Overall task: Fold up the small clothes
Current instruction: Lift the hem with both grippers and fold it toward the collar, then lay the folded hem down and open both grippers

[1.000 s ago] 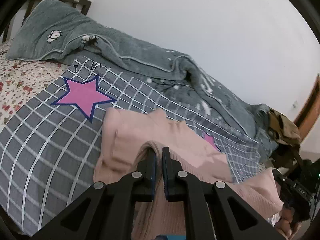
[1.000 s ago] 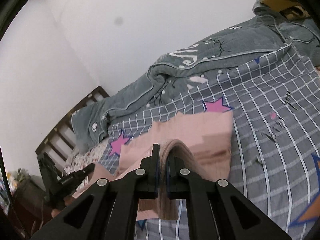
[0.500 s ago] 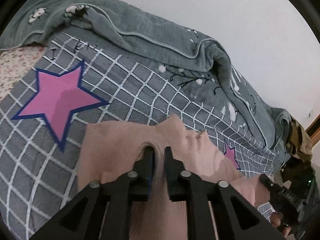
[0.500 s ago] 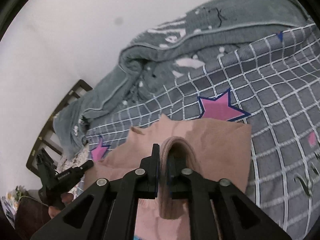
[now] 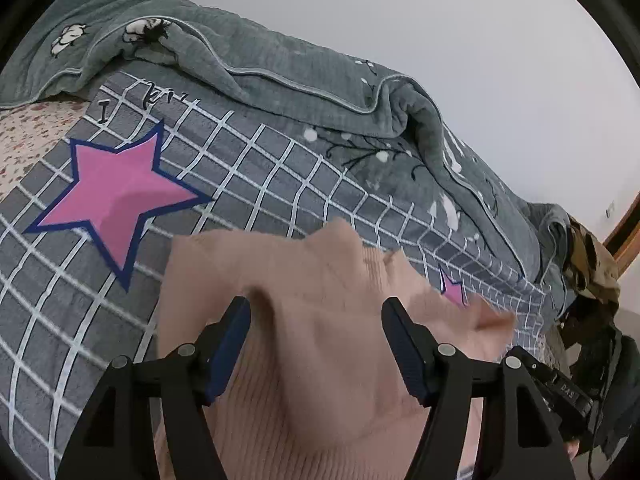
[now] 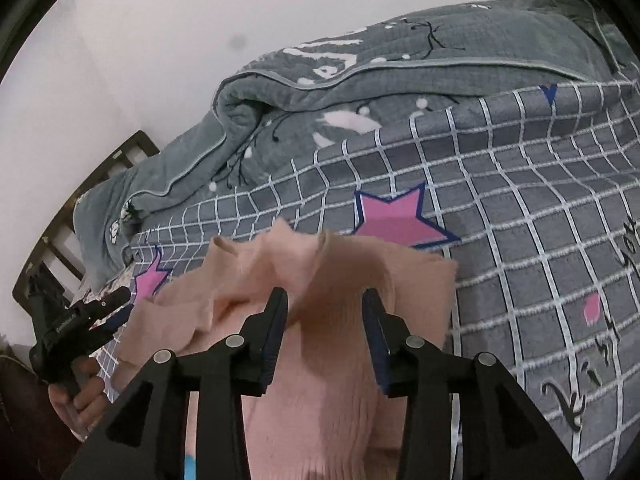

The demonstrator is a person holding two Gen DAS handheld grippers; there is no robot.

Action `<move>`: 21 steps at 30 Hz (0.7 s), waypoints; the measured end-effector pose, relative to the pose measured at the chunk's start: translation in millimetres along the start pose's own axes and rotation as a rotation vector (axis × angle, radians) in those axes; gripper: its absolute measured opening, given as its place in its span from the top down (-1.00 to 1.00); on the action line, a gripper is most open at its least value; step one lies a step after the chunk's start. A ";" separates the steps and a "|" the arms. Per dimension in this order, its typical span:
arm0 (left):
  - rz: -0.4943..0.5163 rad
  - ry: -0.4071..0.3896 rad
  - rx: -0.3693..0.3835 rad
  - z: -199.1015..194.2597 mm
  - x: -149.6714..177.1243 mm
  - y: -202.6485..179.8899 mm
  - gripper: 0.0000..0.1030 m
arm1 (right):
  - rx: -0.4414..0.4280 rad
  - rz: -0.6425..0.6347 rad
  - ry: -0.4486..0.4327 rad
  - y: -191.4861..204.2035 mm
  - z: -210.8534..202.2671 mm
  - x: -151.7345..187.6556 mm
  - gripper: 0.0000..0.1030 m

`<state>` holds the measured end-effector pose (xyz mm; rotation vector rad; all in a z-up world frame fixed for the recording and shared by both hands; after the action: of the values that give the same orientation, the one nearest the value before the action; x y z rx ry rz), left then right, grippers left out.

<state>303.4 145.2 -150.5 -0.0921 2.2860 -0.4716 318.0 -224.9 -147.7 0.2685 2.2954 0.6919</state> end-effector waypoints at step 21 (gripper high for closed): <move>0.139 0.027 -0.157 6.5 34.1 -11.3 -0.25 | 0.174 -0.102 0.030 -10.6 3.3 41.9 0.24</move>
<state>283.6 125.5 -174.1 -0.0052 2.3345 -0.2221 290.0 -216.7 -179.8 0.2202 2.3831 0.4486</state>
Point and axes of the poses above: each gripper's, at about its wrist camera, not at the fingertips, and z roughly the way its jaws point, y to its left, x to its underside, the point moved 3 cm from there along z, roughly the way its jaws point, and after that the axes turned 11 degrees about z, right-handed, at the moved point
